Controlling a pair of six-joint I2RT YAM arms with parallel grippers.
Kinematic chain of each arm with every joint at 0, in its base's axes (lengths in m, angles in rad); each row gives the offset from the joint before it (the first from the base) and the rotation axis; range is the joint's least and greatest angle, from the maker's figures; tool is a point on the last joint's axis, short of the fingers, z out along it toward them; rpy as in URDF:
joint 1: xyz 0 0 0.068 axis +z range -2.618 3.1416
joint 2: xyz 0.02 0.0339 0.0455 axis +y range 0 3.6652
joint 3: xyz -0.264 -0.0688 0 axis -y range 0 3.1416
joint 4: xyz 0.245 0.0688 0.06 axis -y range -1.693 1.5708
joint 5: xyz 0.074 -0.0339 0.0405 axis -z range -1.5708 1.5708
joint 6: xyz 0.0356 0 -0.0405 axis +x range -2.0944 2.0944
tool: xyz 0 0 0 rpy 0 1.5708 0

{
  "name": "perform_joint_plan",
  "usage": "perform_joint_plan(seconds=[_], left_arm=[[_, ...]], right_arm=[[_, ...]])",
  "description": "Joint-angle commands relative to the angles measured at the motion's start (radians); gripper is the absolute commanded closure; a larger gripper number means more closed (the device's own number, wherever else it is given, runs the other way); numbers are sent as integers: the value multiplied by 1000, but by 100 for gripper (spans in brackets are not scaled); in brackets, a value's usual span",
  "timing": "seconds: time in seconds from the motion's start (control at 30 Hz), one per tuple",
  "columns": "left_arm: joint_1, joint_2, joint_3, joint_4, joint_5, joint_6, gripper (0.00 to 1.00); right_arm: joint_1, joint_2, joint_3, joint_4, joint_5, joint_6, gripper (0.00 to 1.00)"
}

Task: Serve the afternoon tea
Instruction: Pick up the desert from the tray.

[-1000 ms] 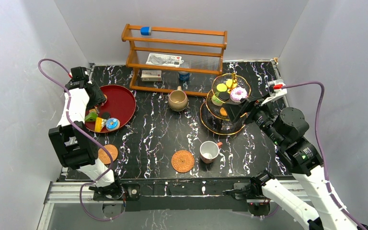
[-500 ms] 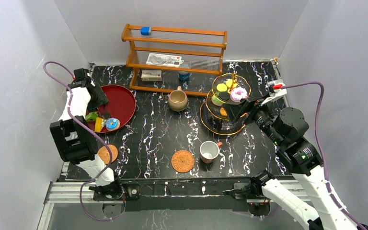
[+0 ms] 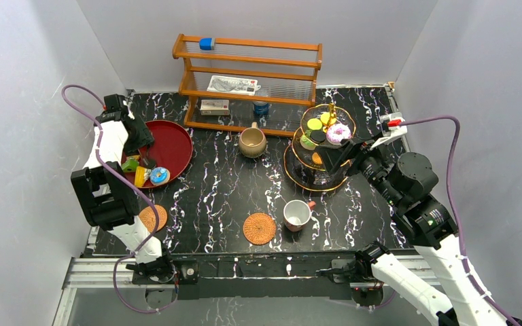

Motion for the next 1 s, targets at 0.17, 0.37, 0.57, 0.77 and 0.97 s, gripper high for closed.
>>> perform_joint_plan(seconds=[0.17,0.37,0.57,0.77,0.97], left_arm=[[2,12,69,-27,12,9,45],[3,26,75,-21,-8,15,50],[3,24,95,-28,13,14,57],[-10,-16,124,-74,28,8,62],[-52,-53,120,-105,59,-12,64]], right_arm=[[4,3,-5,77,8,-9,1],[4,-4,-7,76,11,-9,1],[4,-8,-6,70,14,-11,1],[3,-13,-11,67,27,-13,1],[4,-8,10,37,62,-36,1]])
